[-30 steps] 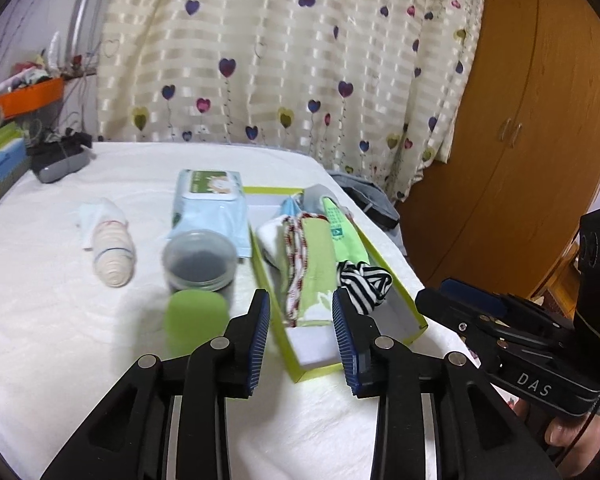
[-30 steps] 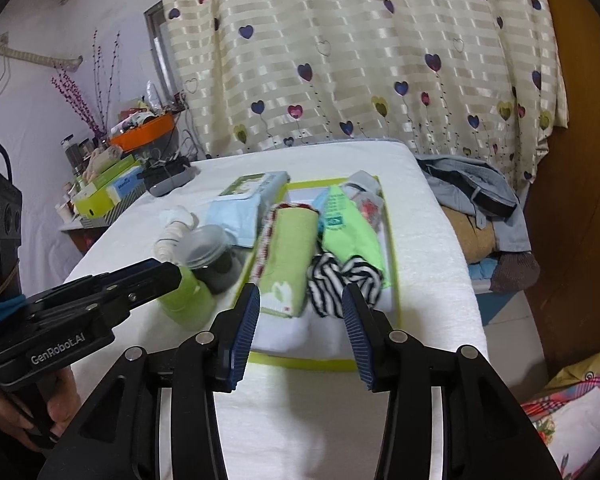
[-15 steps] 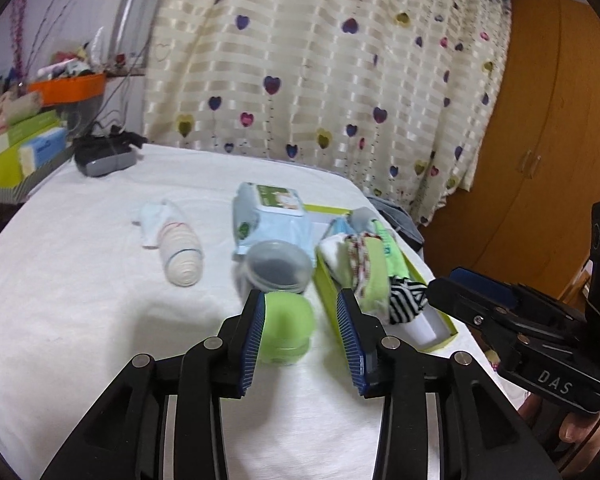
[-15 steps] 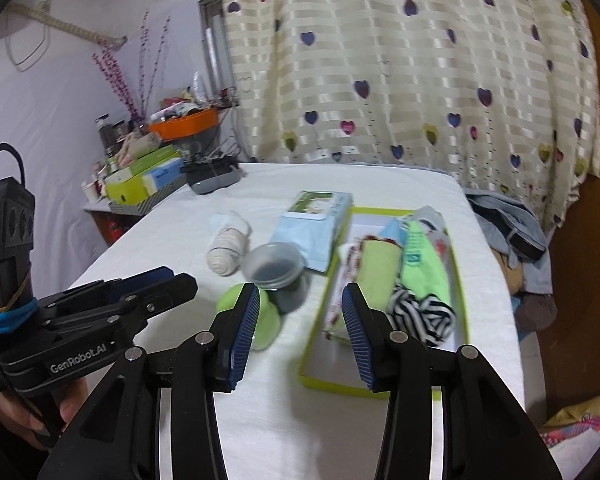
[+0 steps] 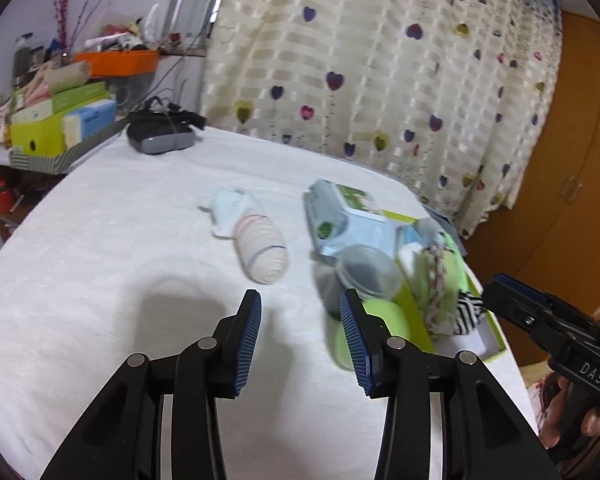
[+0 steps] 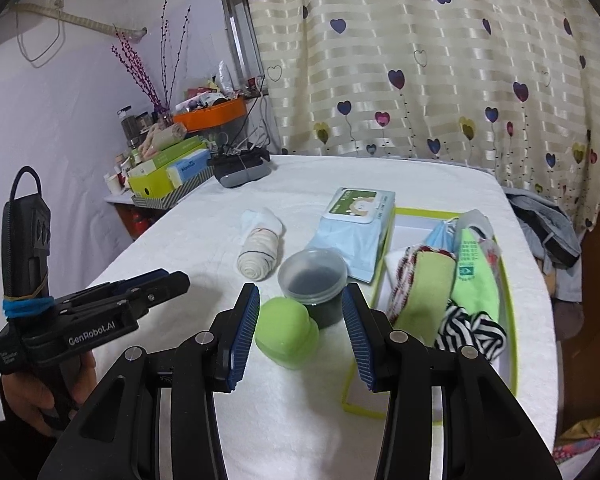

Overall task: Organize soft objects
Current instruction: 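Move both grippers from the box toward the white socks on the table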

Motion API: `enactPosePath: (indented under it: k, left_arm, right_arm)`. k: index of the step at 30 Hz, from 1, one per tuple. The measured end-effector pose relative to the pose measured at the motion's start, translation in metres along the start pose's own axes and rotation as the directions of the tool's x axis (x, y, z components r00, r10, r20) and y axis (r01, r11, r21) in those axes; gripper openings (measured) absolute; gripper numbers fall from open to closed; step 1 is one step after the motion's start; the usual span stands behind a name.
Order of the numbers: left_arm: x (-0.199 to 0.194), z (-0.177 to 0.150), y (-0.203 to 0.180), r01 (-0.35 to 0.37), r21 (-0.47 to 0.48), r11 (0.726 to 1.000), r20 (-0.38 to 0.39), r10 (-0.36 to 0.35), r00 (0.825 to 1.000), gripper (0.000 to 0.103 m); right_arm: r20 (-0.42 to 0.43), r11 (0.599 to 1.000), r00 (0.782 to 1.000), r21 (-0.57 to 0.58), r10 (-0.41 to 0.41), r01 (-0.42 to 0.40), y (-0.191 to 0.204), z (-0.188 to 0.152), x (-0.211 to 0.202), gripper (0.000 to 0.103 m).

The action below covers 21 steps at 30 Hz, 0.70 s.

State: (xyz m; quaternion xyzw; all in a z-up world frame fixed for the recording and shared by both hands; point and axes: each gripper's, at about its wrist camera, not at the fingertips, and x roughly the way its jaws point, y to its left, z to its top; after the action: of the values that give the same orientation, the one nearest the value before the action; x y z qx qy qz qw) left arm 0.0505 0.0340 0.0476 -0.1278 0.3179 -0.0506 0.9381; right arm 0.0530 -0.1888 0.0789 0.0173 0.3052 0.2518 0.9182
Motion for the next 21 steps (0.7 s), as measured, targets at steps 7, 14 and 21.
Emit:
enactPosePath:
  k: [7,14,21]
  left_arm:
    - [0.029,0.019,0.012,0.0,-0.036,0.999,-0.03,-0.001,1.0,0.051]
    - [0.072,0.037,0.011,-0.016,-0.056,0.998,-0.075,0.011,0.997,0.052]
    - [0.112,0.047,0.016,-0.069,-0.046,0.997,-0.135,0.062,0.989,0.052]
  right_arm:
    - [-0.01,1.0,1.0,0.003,0.028,-0.028,-0.009,0.001,0.011,0.044]
    - [-0.001,0.999,1.0,0.033,0.0,0.0,-0.029,0.006,0.012,0.044]
    - [-0.01,0.999,1.0,0.036,0.005,-0.004,-0.032,0.013,0.022,0.044]
